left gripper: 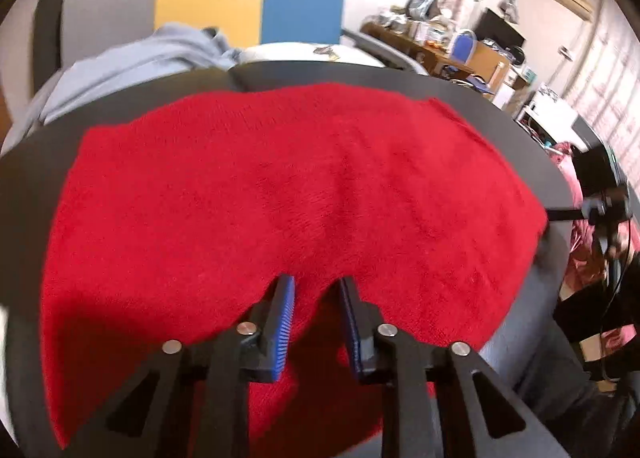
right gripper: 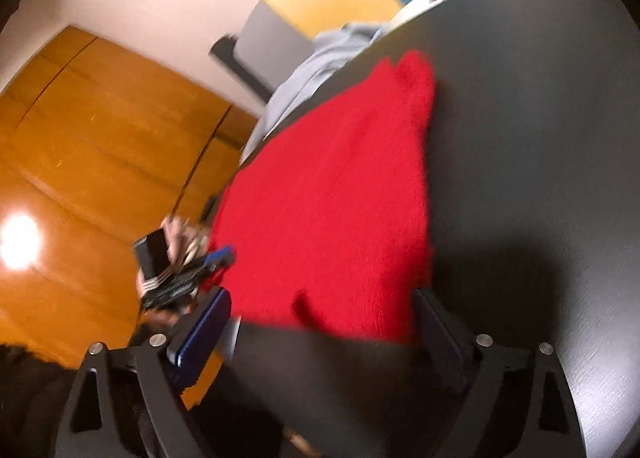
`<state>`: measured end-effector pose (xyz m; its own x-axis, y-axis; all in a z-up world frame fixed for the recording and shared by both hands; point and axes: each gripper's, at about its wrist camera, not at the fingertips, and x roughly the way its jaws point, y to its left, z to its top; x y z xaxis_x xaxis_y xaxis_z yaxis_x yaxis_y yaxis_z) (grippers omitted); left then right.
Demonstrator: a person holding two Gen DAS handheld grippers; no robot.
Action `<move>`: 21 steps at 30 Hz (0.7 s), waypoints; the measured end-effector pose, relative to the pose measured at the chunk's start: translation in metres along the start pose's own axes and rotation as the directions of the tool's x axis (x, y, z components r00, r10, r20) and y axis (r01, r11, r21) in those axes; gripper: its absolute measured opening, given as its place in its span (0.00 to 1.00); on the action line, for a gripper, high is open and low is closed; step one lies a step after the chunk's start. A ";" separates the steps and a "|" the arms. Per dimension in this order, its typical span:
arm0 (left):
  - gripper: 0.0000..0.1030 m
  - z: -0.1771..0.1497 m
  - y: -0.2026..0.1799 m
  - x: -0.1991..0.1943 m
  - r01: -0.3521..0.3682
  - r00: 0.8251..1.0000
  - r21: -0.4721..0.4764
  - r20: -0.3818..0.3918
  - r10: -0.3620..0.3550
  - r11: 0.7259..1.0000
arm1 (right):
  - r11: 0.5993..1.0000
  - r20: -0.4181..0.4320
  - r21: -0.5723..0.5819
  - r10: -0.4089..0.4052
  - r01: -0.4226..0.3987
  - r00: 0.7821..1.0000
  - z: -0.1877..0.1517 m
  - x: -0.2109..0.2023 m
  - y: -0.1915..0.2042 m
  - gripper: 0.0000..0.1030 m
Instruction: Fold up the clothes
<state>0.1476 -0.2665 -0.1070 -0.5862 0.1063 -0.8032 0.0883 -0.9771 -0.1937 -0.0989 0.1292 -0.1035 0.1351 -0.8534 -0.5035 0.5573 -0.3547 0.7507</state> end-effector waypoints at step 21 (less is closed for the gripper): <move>0.28 0.086 -0.170 0.079 0.322 0.946 0.275 -0.064 -0.317 0.906 | 0.934 -0.218 -0.177 0.272 -0.311 0.937 -0.001 0.024 0.018 0.96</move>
<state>0.0173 -0.1076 -0.0893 -0.5314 0.4219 -0.7345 -0.3298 -0.9018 -0.2794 -0.0845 0.1024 -0.1023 0.4564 -0.8131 -0.3613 0.6229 0.0020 0.7823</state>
